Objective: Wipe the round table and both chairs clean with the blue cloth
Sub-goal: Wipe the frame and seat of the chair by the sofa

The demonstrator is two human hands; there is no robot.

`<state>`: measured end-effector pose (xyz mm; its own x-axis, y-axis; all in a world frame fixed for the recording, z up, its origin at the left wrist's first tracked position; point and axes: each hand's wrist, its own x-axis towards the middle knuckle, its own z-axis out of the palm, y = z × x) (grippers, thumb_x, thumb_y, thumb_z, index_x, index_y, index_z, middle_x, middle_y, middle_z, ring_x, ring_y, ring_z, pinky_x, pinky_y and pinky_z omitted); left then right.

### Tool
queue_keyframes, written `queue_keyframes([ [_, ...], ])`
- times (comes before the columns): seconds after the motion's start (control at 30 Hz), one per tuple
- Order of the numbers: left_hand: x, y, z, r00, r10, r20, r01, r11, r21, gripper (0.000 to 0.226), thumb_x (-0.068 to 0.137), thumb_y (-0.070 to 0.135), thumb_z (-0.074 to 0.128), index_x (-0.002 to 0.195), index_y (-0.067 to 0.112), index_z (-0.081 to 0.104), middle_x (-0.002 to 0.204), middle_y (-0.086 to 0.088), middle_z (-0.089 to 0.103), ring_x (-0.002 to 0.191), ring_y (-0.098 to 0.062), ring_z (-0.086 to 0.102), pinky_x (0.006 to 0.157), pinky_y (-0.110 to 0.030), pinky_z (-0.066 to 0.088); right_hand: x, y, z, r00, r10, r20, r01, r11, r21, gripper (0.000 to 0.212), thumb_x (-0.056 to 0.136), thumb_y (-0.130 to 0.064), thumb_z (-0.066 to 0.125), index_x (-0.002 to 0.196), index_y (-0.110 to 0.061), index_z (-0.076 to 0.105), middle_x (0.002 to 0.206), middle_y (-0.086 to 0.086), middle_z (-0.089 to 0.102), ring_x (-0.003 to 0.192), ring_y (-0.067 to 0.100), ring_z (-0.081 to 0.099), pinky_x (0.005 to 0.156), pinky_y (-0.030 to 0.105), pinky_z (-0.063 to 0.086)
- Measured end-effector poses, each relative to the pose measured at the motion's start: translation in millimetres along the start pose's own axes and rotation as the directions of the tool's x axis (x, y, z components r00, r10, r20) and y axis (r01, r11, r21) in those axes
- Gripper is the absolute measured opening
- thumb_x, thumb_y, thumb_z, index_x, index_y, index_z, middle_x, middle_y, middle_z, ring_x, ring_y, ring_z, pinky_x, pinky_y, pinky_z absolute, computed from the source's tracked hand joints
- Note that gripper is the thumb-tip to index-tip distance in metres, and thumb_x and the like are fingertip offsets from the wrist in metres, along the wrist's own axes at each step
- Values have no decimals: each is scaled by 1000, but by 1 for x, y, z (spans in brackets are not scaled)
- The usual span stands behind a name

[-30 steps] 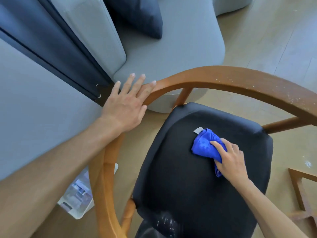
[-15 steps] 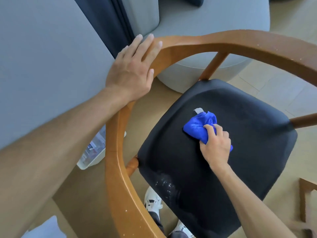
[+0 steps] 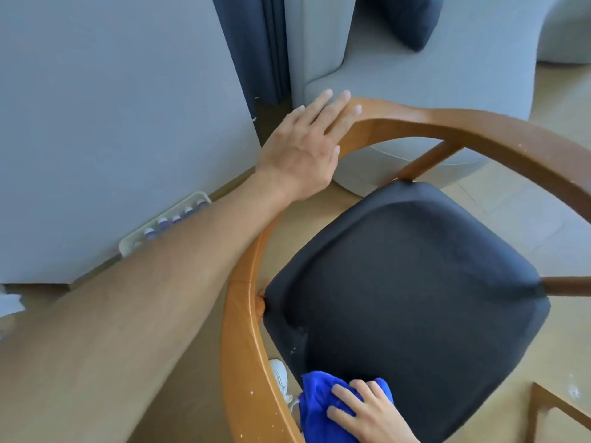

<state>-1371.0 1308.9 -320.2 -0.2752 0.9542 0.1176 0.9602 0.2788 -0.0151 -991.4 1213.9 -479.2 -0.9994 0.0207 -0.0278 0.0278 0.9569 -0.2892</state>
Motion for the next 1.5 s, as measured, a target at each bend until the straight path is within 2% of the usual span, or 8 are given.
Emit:
queue_keyframes([
  [0.17, -2, -4, -1, 1000, -10, 6, 10, 998, -67, 58, 97, 30, 30, 152, 17, 18, 160, -3, 18, 147, -24, 16, 117, -42, 23, 4, 0, 2, 996, 17, 93, -21, 999, 46, 25, 62, -22, 68, 81, -35, 59, 98, -7, 68, 70, 17, 62, 58, 26, 50],
  [0.3, -24, -5, 0, 996, -81, -41, 74, 986, -150, 58, 97, 29, 32, 152, 17, 20, 160, -6, 17, 147, -27, 17, 116, -43, 24, 4, 2, -1, 977, -13, 214, -14, 992, 127, 28, 62, -31, 52, 87, -39, 59, 107, -9, 63, 76, 14, 59, 61, 24, 50],
  [0.5, -103, 12, 16, 961, -266, -73, 248, 949, -194, 60, 99, 26, 34, 153, 13, 13, 161, -13, 10, 148, -30, 10, 118, -43, 25, 4, 3, -10, 934, -7, 357, -69, 978, 198, 65, 34, -35, 82, 94, -43, 59, 108, -13, 63, 79, 12, 62, 63, 24, 52],
  [0.73, -137, 33, 25, 915, -395, -78, 380, 911, -161, 60, 99, 26, 32, 153, 10, 9, 161, -15, 8, 148, -31, 10, 117, -39, 25, 72, 41, -26, 961, 237, 145, -265, 937, 228, 54, 59, -10, 79, 109, -24, 65, 118, 1, 60, 88, 28, 57, 69, 37, 47],
  [0.9, -136, 29, 31, 916, -372, -153, 354, 926, -134, 58, 97, 21, 36, 151, 7, 19, 158, -18, 18, 145, -35, 20, 115, -38, 29, 166, 47, -10, 962, 254, 102, -264, 958, 110, 49, 78, -23, 69, 125, -23, 56, 135, 6, 49, 103, 32, 49, 80, 42, 43],
  [1.1, -135, 31, 30, 912, -391, -124, 376, 917, -130, 59, 98, 23, 34, 153, 11, 14, 160, -15, 13, 146, -33, 17, 114, -40, 34, 87, 10, -1, 973, -152, 173, 133, 984, 118, 50, 57, -21, 78, 104, -28, 63, 118, 2, 61, 84, 26, 57, 65, 37, 49],
  [1.3, -136, 31, 29, 909, -398, -121, 384, 915, -124, 61, 98, 22, 36, 153, 14, 11, 161, -13, 10, 147, -32, 14, 115, -41, 30, -34, 31, -2, 785, -530, 321, 498, 848, 183, 24, 70, -27, 69, 86, -36, 54, 105, -7, 58, 69, 15, 55, 60, 27, 48],
  [1.5, -135, 33, 29, 910, -404, -94, 396, 913, -93, 63, 99, 24, 37, 154, 14, 7, 161, -13, 8, 148, -32, 12, 116, -42, 28, 5, 53, -14, 654, -670, 351, 689, 719, 87, 27, 72, -27, 62, 94, -38, 52, 108, -10, 58, 74, 18, 55, 66, 28, 48],
])
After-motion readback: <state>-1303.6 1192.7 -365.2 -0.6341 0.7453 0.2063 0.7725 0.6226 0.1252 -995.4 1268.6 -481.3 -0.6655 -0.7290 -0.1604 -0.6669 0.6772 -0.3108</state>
